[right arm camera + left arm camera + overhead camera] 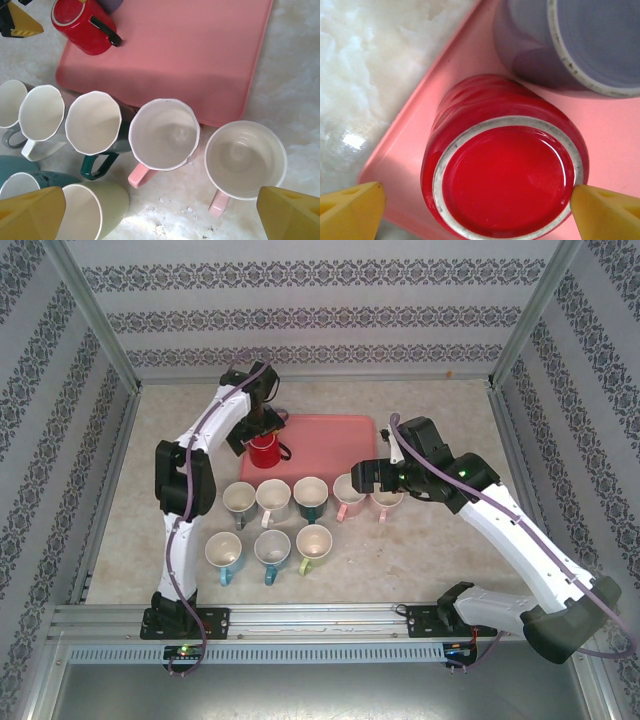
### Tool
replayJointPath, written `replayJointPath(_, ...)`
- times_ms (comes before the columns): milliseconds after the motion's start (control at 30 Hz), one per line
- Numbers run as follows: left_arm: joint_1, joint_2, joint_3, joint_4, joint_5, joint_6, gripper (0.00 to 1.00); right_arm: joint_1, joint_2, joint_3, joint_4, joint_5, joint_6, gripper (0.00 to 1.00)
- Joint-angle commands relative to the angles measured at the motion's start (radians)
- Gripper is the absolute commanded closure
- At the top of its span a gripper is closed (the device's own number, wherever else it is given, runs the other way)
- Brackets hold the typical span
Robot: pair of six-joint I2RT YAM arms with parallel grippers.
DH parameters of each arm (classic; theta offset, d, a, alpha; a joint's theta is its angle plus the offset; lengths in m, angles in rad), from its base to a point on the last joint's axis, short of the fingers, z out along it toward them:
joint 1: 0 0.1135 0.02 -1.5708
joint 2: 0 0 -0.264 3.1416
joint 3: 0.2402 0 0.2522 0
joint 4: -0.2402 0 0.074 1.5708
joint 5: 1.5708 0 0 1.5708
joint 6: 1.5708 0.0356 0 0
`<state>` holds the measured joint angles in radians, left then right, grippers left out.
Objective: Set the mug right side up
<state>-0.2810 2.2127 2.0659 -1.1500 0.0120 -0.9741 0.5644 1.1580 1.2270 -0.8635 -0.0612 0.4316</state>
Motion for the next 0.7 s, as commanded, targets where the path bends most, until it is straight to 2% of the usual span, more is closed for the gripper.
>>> replayJointPath(0,0.010,-0.047,-0.044,0.056,0.017,0.010,0.08,-0.012,-0.011,-0.009,0.006,-0.006,0.018,0.02)
replayJointPath(333,0.003,-0.145,-0.133,0.114,0.054,-0.034,0.13,-0.011,0.009,-0.006,0.019,-0.020,0.030,0.02)
replayJointPath(667,-0.017,-0.085,-0.054,0.078,0.056,-0.115,0.00,-0.009,0.014,-0.022,0.023,-0.019,0.033,0.02)
